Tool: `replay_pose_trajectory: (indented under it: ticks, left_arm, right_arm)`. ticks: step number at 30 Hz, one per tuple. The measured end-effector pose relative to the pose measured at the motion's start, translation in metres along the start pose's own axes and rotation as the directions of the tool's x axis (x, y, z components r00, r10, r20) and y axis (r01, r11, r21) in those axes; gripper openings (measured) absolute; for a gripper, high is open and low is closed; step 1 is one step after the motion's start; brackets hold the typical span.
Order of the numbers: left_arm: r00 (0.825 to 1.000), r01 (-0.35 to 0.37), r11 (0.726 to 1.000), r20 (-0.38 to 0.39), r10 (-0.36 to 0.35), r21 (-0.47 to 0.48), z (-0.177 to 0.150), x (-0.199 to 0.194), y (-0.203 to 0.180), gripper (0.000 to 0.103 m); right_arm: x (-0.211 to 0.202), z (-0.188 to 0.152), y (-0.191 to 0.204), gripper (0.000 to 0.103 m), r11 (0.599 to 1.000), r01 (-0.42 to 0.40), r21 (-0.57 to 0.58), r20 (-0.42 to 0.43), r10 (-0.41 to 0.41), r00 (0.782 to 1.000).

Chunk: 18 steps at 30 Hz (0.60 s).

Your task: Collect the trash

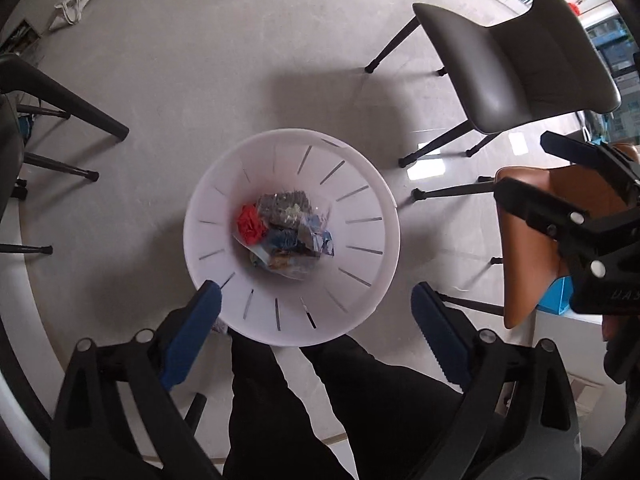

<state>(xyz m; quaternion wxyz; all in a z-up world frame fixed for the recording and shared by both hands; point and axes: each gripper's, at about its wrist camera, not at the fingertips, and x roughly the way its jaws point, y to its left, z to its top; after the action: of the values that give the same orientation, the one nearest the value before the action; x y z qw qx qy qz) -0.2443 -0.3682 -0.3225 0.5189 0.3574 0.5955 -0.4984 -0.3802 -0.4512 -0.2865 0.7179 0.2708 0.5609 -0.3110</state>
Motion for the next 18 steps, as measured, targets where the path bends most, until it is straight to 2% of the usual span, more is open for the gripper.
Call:
replay_pose_trajectory:
  ticks: [8,12,14,17,18]
  left_arm:
    - [0.998,0.001,0.998,0.067,0.004,-0.069,0.005,-0.03,0.007,0.095]
    - [0.983,-0.042,0.992,0.172,0.063,-0.121,0.005,-0.078,0.016,0.095]
    - [0.964,-0.088,0.983,0.237,0.125,-0.162,0.0,-0.11,0.026,0.095]
    - [0.911,-0.148,0.95,0.336,0.239,-0.275,-0.015,-0.17,0.052,0.095]
    - [0.888,-0.173,0.928,0.355,0.291,-0.328,-0.024,-0.194,0.063,0.095]
  right_arm:
    - [0.001,0.005,-0.004,0.1,1.0,0.008,-0.005,0.006,-0.008,1.0]
    - [-0.013,0.02,0.011,0.1,0.999,0.002,-0.034,0.037,-0.001,0.999]
    - [-0.033,0.034,0.031,0.1,0.997,-0.026,-0.066,0.085,0.031,0.996]
    - [-0.065,0.056,0.065,0.1,0.989,-0.07,-0.13,0.156,0.09,0.984]
    - [-0.081,0.067,0.084,0.1,0.982,-0.084,-0.171,0.185,0.116,0.976]
